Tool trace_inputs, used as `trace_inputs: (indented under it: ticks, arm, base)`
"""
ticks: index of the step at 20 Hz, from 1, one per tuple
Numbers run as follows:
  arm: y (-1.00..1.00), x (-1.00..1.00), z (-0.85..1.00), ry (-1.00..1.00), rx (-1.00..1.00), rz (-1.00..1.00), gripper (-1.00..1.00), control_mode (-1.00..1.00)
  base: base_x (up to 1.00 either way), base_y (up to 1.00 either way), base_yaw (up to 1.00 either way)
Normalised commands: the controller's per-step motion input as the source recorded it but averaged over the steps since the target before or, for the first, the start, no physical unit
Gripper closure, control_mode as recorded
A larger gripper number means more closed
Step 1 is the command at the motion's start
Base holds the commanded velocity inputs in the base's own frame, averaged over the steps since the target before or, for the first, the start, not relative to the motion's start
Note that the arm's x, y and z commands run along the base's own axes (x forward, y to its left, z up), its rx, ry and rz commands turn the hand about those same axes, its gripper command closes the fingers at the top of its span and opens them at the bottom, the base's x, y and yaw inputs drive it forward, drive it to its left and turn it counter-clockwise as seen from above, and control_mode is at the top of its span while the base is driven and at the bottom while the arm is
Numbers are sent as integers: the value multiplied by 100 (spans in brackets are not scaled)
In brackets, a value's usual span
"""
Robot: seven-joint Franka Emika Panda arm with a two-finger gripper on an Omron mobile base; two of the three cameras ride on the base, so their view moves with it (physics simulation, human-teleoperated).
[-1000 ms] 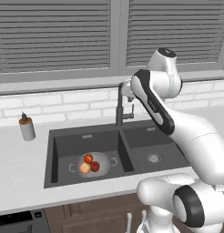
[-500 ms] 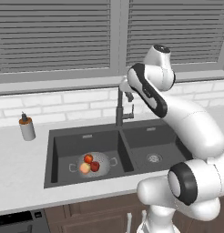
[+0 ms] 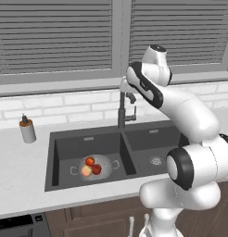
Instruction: Put the colander in the sink, put the apple, peach, apple in the colander, and turn on the sink faucet and pour water over the colander.
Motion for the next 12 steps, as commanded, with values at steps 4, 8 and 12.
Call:
trace_inputs:
  ticks: [4, 8, 12]
  arm:
    - [0, 28, -8, 3, -4, 0, -100, -100]
    - [0, 20, -6, 2, -4, 0, -100, -100]
    - [2, 14, -19, 3, -3, 0, -100, -100]
  base:
    - [0, 0, 0]
    - [0, 0, 0]
    - [0, 0, 0]
